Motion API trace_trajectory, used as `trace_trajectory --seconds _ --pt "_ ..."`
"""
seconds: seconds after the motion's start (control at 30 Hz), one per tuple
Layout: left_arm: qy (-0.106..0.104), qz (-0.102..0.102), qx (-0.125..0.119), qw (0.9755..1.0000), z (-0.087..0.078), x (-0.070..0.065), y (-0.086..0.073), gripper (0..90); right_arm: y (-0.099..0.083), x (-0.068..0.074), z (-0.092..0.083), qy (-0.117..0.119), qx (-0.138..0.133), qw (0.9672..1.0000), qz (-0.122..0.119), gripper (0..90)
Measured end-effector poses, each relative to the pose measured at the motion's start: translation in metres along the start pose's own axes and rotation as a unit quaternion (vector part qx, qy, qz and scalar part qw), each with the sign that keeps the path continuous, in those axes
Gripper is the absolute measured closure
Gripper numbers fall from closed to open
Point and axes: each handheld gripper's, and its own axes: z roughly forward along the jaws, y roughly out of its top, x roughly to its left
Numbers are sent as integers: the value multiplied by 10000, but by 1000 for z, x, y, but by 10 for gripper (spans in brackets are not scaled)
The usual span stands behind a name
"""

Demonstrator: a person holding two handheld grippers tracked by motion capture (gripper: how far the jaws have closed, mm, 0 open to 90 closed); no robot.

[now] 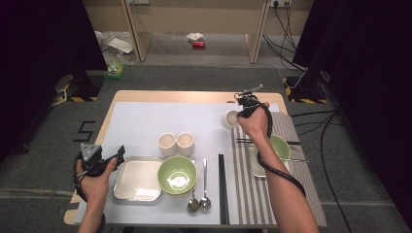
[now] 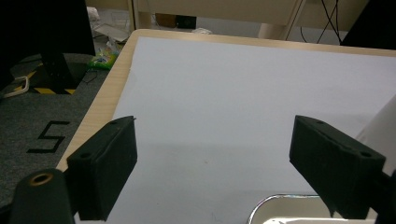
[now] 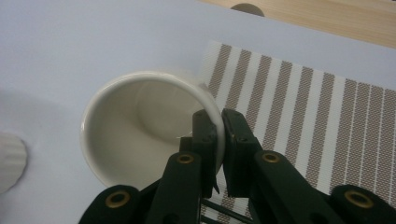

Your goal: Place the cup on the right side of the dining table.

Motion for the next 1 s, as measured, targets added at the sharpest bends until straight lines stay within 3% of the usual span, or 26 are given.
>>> trace_trajectory --seconds 0.37,1.0 --pt "1 -3 5 10000 1 -1 -1 140 4 -18 12 -251 236 9993 128 851" --pt "3 -9 9 10000 1 0 -1 141 2 -21 33 -501 793 9954 186 848"
